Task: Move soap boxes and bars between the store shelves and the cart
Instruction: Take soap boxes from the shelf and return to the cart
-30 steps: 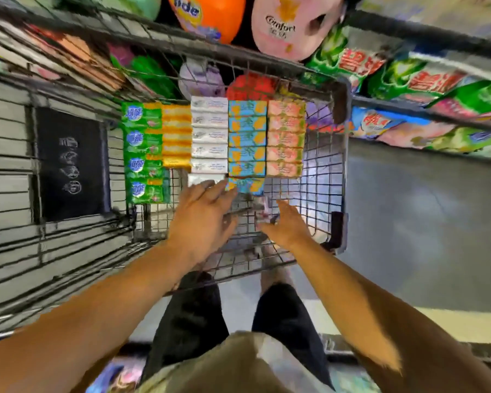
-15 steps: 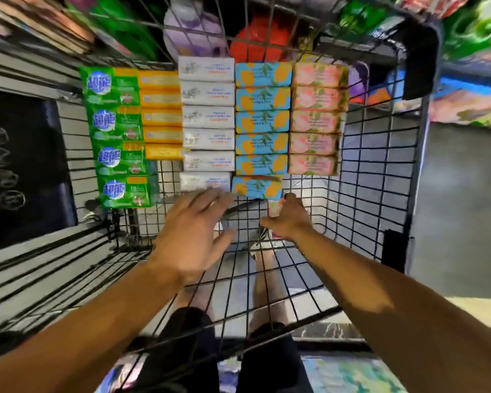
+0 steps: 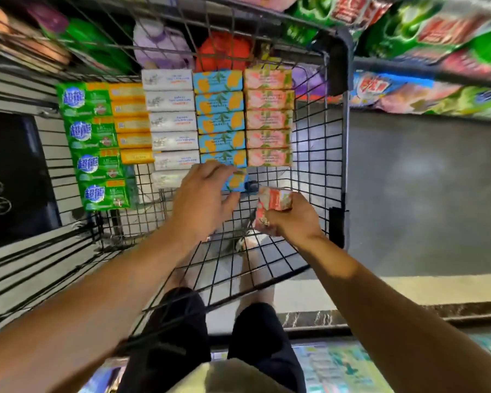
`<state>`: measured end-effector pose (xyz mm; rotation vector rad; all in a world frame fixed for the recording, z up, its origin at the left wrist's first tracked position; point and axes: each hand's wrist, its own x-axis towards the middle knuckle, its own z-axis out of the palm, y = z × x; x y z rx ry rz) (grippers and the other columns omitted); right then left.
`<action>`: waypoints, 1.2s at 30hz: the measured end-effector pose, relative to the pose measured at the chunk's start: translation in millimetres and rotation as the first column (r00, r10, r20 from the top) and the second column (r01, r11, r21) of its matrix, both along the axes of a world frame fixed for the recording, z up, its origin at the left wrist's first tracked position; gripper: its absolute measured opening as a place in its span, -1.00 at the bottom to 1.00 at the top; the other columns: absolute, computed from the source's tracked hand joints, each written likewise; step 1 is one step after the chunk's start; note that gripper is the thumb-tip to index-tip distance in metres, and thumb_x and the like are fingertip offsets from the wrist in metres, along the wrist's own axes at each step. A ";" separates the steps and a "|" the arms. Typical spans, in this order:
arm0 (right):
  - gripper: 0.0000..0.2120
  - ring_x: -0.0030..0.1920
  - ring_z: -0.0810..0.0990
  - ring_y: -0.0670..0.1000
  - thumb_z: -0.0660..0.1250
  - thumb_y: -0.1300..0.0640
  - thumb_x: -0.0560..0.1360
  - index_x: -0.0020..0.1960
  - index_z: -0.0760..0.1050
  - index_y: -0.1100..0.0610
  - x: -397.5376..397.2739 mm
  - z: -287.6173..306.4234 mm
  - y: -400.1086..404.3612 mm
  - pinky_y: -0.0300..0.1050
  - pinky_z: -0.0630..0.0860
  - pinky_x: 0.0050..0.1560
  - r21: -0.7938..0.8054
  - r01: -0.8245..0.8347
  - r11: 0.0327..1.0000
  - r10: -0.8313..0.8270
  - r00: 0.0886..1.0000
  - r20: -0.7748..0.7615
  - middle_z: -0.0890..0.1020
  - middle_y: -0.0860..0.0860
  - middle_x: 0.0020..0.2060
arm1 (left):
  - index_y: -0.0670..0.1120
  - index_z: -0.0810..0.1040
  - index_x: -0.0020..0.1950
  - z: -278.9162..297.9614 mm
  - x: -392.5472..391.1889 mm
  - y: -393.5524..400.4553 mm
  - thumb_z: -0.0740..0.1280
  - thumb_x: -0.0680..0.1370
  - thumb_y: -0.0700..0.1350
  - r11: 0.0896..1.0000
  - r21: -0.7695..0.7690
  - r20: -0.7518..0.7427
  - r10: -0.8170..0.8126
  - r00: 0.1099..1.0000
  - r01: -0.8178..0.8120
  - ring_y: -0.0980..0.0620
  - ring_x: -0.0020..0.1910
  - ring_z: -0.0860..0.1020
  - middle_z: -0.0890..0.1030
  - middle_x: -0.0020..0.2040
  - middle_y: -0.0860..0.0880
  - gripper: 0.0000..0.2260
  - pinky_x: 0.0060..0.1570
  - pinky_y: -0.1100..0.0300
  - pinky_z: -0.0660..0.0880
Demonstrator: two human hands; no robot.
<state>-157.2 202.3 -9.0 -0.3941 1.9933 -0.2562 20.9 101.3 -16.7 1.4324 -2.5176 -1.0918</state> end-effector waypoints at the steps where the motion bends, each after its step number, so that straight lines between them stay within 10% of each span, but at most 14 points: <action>1: -0.60 -0.14 0.71 -0.05 0.50 0.14 0.38 0.20 0.56 0.12 -1.1 8.4 4.2 -0.14 0.66 -0.18 -0.031 0.113 0.993 -0.110 0.990 0.088 0.71 0.09 -0.04 | -0.17 0.58 0.26 -1.7 -8.2 -2.7 0.41 0.45 -0.06 1.000 -0.009 0.003 -0.005 1.000 0.005 -0.24 0.08 0.50 0.58 0.13 -0.17 -0.60 0.11 -0.06 0.48; 22: -0.52 -0.10 0.70 -0.03 0.42 0.04 0.33 0.25 0.51 -0.04 -15.0 34.3 16.5 0.13 0.67 -0.08 -0.149 0.231 0.962 -0.230 0.973 0.023 0.70 -0.09 -0.05 | -0.13 0.56 0.06 -57.8 -89.7 -12.9 0.57 0.25 -0.08 0.885 -0.359 0.321 -0.181 0.930 0.296 -0.18 -0.01 0.48 0.53 -0.01 -0.11 -0.57 0.05 -0.02 0.25; 36: -0.65 -0.03 0.68 -0.03 0.45 0.21 0.46 0.15 0.41 -0.01 -13.7 143.6 3.5 -0.06 0.62 0.01 -0.367 0.432 0.824 -0.447 0.893 0.047 0.66 -0.02 -0.02 | -0.12 0.50 0.38 107.7 -60.9 -16.6 0.39 0.56 -0.01 0.955 0.216 -0.206 0.249 0.946 -0.204 0.05 -0.03 0.55 0.53 0.09 -0.07 -0.58 0.08 0.29 0.44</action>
